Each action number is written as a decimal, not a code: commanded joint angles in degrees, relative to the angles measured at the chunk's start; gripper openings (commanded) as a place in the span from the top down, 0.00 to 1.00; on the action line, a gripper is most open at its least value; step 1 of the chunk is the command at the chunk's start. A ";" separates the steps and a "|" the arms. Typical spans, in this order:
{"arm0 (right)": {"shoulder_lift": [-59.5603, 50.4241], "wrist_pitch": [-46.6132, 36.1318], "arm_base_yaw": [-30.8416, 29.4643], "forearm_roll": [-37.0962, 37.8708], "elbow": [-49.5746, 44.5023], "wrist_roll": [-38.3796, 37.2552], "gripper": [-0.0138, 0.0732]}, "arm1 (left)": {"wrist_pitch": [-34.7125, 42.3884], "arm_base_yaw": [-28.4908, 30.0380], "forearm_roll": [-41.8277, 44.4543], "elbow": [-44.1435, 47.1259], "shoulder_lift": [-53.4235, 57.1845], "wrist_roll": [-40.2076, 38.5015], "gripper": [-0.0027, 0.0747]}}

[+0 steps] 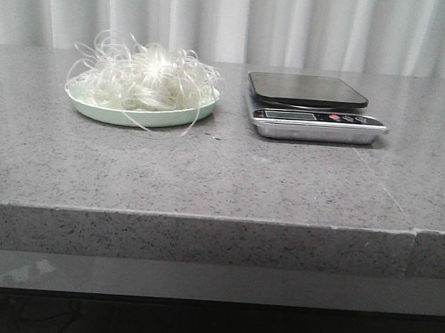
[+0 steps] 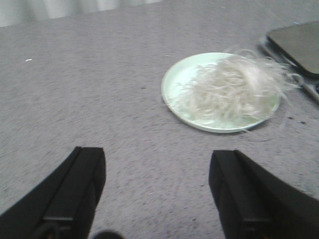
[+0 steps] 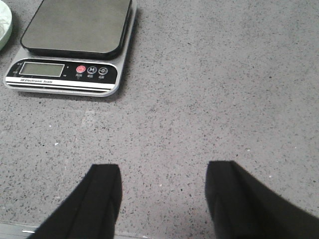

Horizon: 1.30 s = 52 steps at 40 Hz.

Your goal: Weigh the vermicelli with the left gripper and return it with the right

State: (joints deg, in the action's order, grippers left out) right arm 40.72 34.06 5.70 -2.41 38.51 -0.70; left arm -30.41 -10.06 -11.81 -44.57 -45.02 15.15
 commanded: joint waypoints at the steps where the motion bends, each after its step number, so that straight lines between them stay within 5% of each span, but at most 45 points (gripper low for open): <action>1: 0.30 -3.30 -0.25 0.32 1.65 0.70 0.27 | 4.45 -4.03 -1.35 -4.14 -3.61 0.59 0.29; 15: 0.30 -3.30 -0.25 0.32 1.65 0.70 0.27 | 7.28 -17.96 5.13 -13.14 -21.01 0.27 0.29; 36: 0.30 -3.30 -0.25 0.32 1.65 0.70 0.27 | -2.04 -17.79 5.13 -39.49 -45.89 -5.95 0.29; 52: 0.30 -3.30 -0.25 0.32 1.65 0.70 0.27 | -2.97 -17.79 11.81 -43.63 -54.82 -5.95 0.29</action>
State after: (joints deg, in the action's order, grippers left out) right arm 40.72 34.06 5.70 -2.41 38.51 -0.70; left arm -35.58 -27.83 -0.72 -86.14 -101.64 9.89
